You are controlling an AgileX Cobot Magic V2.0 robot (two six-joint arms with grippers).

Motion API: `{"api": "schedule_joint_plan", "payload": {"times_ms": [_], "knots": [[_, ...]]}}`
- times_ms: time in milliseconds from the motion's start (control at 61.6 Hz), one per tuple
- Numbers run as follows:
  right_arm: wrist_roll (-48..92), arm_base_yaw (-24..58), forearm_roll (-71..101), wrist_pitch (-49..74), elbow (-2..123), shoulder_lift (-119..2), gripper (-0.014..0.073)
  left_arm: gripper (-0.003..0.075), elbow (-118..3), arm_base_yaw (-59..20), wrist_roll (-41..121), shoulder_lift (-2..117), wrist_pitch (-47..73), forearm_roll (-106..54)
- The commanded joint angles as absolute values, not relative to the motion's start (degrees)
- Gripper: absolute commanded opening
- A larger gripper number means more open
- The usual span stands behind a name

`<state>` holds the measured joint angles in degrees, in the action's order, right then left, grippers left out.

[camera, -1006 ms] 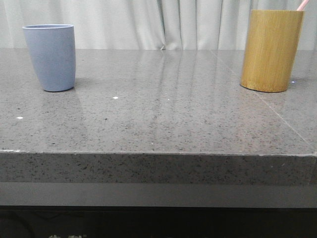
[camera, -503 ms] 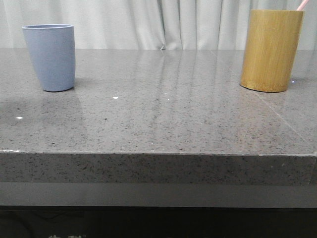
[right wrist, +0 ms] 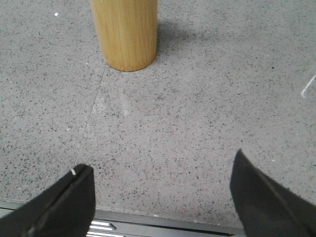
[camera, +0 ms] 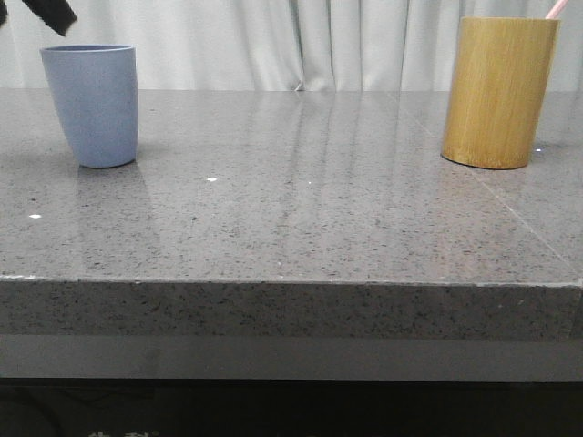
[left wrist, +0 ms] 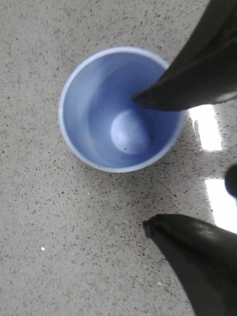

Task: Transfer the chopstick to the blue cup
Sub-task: 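Lower the left gripper over the light blue cup and grasp its rim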

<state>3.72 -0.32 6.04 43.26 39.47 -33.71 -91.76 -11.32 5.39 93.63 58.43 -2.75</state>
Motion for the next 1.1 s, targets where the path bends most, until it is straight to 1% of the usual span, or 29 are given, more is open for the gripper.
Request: {"api": "schedule_joint_plan", "payload": {"times_ms": [0, 341, 406, 455, 503, 731, 893, 925, 1088], "knots": [[4.2, -0.2, 6.5, 40.1, 40.9, -34.2, 0.0578, 0.0440, -95.8, -11.7, 5.6, 94.0, 56.5, -2.9], [4.2, -0.2, 6.5, 40.1, 40.9, -34.2, 0.0578, 0.0440, -100.8, -11.7, 5.4, 100.9, 57.6, -3.5], [4.2, -0.2, 6.5, 40.1, 40.9, -34.2, 0.0578, 0.0428, -101.0, -11.7, 5.4, 101.6, 58.6, -3.5], [4.2, -0.2, 6.5, 40.1, 40.9, -34.2, 0.0578, 0.0404, -101.0, -11.7, 5.4, 102.0, 59.2, -3.5], [4.2, -0.2, 6.5, 40.1, 40.9, -34.2, 0.0578, 0.0363, -101.0, -11.7, 5.4, 102.4, 59.5, -3.5], [4.2, -0.2, 6.5, 40.1, 40.9, -34.2, 0.0578, 0.0140, -101.4, -11.7, 5.4, 102.6, 58.9, -3.5], [4.2, -0.2, 6.5, 40.2, 40.9, -34.2, 0.0578, 0.0000, -101.4, -11.7, 5.4, 102.6, 58.4, -3.5], [4.2, -0.2, 6.5, 40.2, 40.9, -34.2, 0.0578, -0.0021, -101.4, -11.7, 5.4, 102.6, 58.3, -3.5], [4.2, -0.2, 6.5, 40.2, 40.9, -34.2, 0.0578, -0.0019, -102.5, -11.7, 5.4, 102.6, 58.9, -5.7]]}}
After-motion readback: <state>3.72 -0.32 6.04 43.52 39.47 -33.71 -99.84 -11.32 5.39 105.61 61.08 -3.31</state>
